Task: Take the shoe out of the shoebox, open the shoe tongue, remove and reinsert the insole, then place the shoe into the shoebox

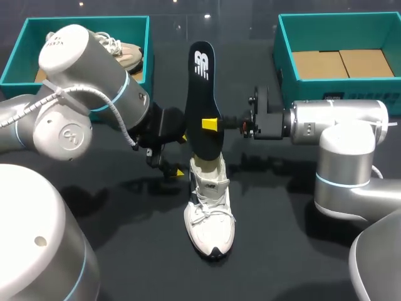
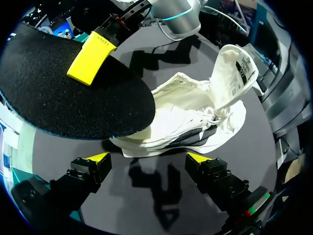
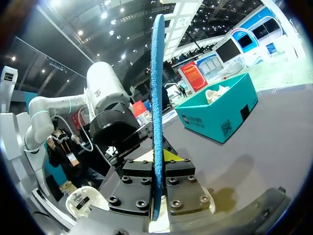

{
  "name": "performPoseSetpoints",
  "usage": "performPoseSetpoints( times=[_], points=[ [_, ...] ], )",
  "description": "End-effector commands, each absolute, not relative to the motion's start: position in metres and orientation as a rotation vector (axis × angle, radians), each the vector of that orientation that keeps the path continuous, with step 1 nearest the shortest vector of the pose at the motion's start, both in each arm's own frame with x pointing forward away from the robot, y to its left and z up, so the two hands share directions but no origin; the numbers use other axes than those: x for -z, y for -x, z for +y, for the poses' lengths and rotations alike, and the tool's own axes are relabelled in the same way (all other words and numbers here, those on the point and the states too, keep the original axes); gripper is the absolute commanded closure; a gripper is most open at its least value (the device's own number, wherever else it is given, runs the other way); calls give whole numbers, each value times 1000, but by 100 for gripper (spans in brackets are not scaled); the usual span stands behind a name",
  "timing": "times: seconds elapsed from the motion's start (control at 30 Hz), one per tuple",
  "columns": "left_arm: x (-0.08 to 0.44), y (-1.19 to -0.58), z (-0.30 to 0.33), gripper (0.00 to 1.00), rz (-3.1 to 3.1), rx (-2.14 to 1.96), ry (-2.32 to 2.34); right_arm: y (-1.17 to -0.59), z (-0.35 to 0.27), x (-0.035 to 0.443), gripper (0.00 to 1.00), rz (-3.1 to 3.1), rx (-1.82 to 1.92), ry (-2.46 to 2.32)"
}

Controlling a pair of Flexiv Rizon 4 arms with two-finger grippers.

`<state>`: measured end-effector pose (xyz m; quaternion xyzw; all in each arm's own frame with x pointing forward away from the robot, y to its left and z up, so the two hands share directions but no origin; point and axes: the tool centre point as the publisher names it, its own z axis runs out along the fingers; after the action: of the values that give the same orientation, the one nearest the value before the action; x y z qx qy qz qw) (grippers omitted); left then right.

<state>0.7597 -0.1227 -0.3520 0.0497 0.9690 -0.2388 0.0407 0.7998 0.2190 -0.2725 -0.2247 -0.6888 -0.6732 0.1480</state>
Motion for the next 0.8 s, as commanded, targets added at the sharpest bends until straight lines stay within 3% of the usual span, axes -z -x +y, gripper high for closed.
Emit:
performPoseSetpoints(
  times=[0.03, 0.8],
  points=[
    [353, -760, -126, 0, 2977, 715, -145, -798, 221, 276, 100, -1978, 1958, 633],
    [355, -760, -124, 0, 2996, 711, -99, -804, 218, 281, 100, -1970, 2042, 604]
  ],
)
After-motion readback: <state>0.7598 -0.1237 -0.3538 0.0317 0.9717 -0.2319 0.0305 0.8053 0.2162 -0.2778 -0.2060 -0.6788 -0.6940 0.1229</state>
